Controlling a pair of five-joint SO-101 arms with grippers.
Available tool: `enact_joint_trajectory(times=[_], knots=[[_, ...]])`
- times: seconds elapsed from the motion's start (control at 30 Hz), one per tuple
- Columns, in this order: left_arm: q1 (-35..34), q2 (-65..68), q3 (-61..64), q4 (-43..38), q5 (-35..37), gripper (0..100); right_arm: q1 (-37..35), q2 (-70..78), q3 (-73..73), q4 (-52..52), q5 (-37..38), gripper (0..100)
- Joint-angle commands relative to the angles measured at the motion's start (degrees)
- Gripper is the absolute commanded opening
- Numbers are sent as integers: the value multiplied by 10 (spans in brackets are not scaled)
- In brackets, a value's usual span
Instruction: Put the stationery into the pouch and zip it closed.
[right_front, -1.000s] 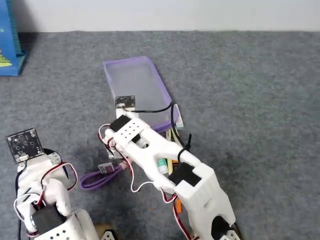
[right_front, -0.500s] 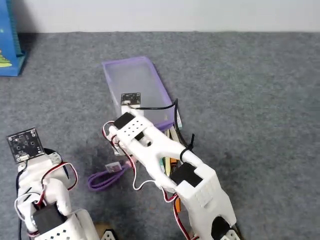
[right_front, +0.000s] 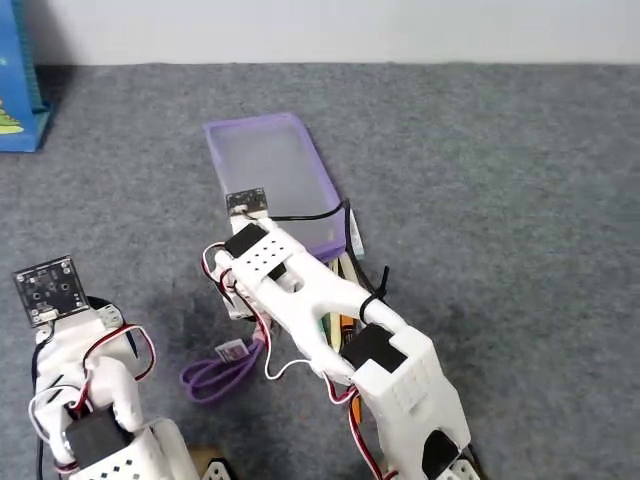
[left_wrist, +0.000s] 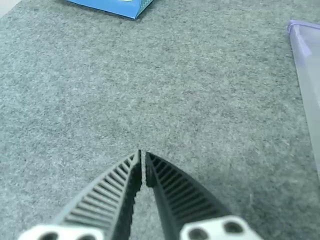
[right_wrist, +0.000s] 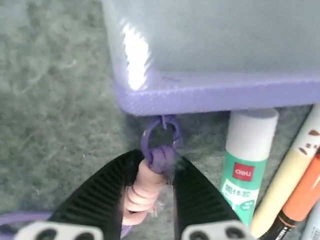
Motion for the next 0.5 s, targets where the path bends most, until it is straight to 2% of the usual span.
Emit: enact_joint_trajectory(times=[0.0, 0.13, 0.47], knots=[[0, -6, -22, -14, 5, 13, -13, -19, -25, 5, 18, 88], [0, -6, -22, -15, 5, 13, -18, -19, -25, 6, 19, 220], [1, -6, -22, -15, 5, 13, -35, -21, -27, 6, 19, 206]])
